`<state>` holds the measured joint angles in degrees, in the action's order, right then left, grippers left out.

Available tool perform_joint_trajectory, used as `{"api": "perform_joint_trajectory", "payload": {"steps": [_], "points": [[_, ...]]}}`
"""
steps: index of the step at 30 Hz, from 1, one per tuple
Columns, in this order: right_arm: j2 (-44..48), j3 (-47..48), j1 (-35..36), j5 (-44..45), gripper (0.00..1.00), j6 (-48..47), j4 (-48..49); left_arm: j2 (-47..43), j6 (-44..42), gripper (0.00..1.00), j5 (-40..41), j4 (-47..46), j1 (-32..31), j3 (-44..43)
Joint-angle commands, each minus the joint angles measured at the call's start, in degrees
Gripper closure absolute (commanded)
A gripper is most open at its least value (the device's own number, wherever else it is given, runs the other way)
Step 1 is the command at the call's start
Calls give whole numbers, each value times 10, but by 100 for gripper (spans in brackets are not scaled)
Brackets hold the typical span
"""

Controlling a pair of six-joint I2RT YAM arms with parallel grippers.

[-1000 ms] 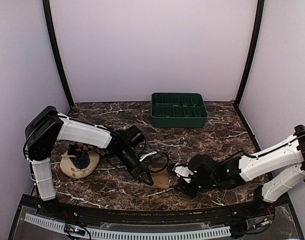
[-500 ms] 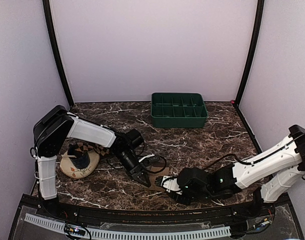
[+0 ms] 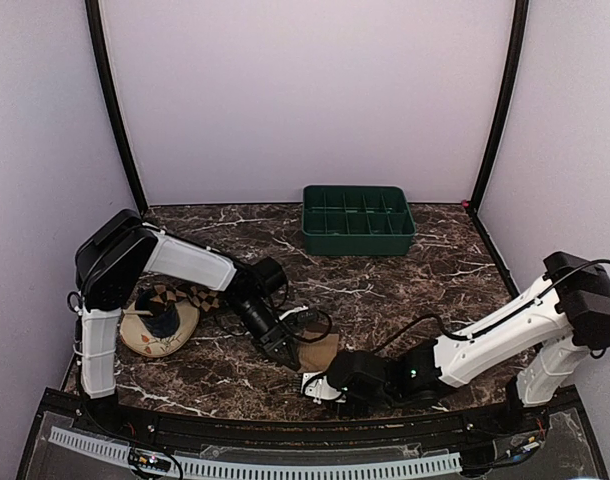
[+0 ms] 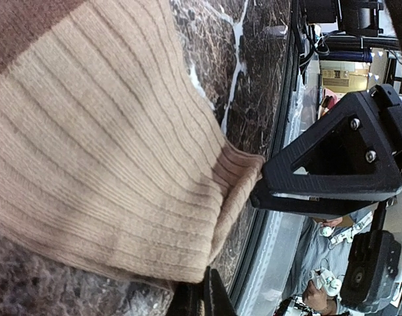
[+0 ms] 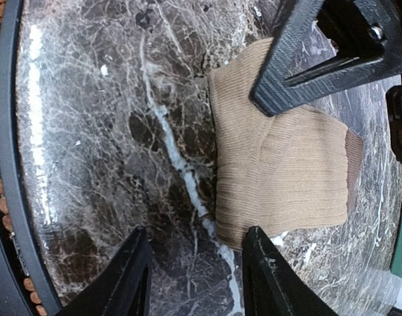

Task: Roll the socks
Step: Roll the sock at the center of the board.

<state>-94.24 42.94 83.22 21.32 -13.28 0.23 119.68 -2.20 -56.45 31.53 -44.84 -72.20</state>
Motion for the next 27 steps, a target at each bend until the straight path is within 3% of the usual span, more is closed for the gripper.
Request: {"api": "perform_joint_trajectory", "payload": {"steps": [1,22,27], "points": [[-23,21,5,20,57,-41,19,10,-22,100,-5,28,6,-21],[-77,50,-45,-13,69,-60,-20,32,-38,100,2,50,13,-38],[-93,63,-52,-31,80,-50,-51,33,-39,100,3,50,13,-41]]}}
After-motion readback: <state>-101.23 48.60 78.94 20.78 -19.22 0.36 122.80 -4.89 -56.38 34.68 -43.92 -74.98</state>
